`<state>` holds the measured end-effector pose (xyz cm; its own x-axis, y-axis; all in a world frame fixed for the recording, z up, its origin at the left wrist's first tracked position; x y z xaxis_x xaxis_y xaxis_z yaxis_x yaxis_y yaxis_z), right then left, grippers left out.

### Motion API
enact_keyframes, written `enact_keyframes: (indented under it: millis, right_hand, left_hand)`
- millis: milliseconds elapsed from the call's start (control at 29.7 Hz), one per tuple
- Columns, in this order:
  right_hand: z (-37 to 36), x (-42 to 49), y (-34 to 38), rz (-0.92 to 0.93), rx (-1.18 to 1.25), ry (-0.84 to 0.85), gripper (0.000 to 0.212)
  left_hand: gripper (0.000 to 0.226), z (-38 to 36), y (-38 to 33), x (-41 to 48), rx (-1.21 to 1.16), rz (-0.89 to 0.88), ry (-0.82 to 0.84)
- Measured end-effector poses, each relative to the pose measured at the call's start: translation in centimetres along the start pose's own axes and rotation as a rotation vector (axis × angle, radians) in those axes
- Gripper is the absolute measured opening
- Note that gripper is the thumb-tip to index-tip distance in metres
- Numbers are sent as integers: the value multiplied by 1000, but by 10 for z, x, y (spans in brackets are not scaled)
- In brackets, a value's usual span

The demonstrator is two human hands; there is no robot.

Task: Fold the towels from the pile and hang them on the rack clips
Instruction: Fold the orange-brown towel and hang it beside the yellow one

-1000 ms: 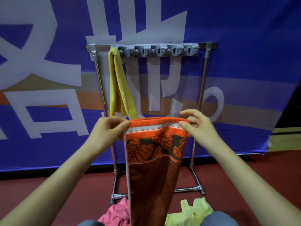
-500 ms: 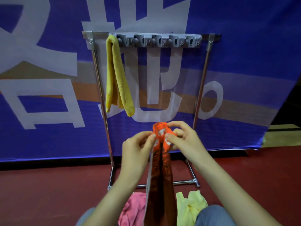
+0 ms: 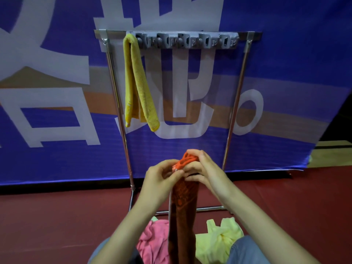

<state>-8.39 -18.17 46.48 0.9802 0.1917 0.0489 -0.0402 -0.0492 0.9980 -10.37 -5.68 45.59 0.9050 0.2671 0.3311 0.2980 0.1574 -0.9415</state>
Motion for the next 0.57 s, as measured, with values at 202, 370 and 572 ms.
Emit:
enact_keyframes:
  millis: [202,370,572]
  right_hand:
    - [14,-2,15,107,-78,-21,38]
    - [15,-11,20,97,32,76,45]
    - [10,-12,14,-7,105,90,40]
  left_hand:
    - [29,1,-11,6,5,-8,177]
    - [25,7,-23,12,2,10,275]
    - [23,15,-24,7,29,41,309]
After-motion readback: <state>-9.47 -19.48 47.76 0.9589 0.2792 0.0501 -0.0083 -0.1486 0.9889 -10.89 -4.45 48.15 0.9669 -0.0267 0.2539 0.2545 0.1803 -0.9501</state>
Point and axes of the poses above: each hand's wrist, its own x-axis towards the middle knuckle, its own z-axis out of the back of the hand, y = z × x, the point moved 3 cm from there along x, towards the middle knuckle, and after that the axes turned 13 degrees about -y, right-handed, at the moved point
